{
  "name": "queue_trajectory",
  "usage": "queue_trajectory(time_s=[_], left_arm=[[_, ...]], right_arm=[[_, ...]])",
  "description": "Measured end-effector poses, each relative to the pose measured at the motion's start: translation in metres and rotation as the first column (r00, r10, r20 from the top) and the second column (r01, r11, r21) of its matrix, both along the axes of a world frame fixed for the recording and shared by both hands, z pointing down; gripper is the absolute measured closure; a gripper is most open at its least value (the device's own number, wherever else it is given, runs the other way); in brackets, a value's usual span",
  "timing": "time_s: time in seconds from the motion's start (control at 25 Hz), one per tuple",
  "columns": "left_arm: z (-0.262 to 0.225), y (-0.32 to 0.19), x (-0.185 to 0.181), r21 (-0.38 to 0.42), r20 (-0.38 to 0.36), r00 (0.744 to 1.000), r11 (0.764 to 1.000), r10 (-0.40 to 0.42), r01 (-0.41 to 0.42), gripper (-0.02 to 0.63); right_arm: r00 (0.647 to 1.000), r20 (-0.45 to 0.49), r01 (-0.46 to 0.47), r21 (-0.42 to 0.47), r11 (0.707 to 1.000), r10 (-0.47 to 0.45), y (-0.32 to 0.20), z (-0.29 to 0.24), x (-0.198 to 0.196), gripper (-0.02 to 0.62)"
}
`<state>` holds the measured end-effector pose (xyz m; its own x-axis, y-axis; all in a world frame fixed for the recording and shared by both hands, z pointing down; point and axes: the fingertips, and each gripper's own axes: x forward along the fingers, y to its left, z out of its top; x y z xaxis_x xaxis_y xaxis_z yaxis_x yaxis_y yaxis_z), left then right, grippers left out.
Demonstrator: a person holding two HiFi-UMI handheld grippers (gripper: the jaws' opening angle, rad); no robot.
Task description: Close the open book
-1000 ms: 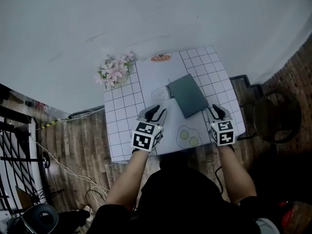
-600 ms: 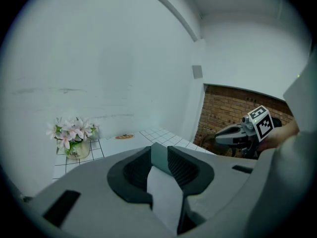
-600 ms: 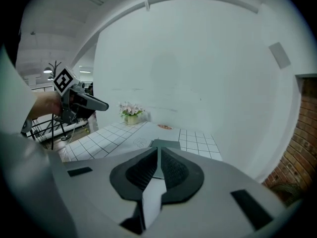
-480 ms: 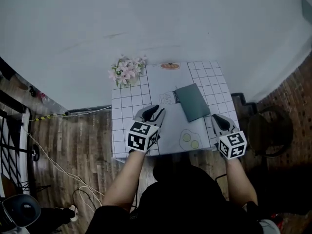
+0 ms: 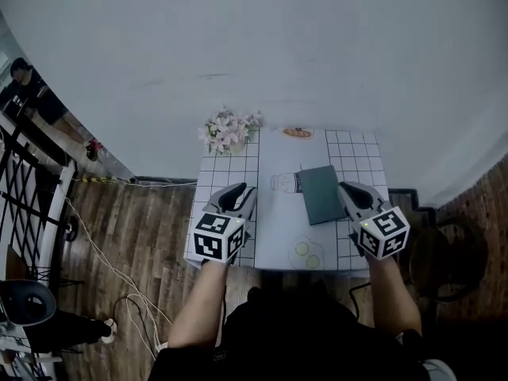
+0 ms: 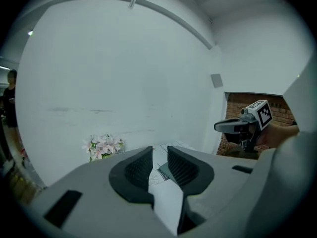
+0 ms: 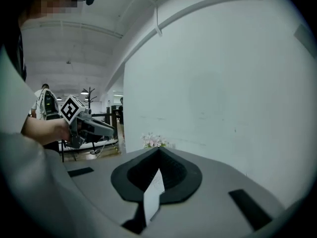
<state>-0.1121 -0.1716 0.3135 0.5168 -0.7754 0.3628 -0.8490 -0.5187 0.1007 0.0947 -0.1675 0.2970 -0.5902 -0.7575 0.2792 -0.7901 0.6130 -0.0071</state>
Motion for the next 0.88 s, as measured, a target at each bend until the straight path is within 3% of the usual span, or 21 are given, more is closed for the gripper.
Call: queue_trajectory(time_s=[0.16,0.52,0.88], left_arm=[[-0.005,0.003,0.013,0.017,-0.008,0.999,0.999,-0.05,0.05,0.512],[-0.029,0.006,0.03,0.055,0.001,0.997,0.996,-0.074,0.074,0.512],[-0.044,0.006,0.035,0.092,0.021,0.997,0.993,-0.073,0.071,0.514]], right_arm=[[0.999,0.015,0.042,0.064,0.997,-0.043,-0.008,-0.026,0.016,0.591],[0.993,0.071,0.085,0.139,0.987,-0.096,0.012,-0.067,0.042,0.591],[0.994,0.104,0.024,0.164,0.986,-0.041,0.016,-0.078,0.062,0.591]])
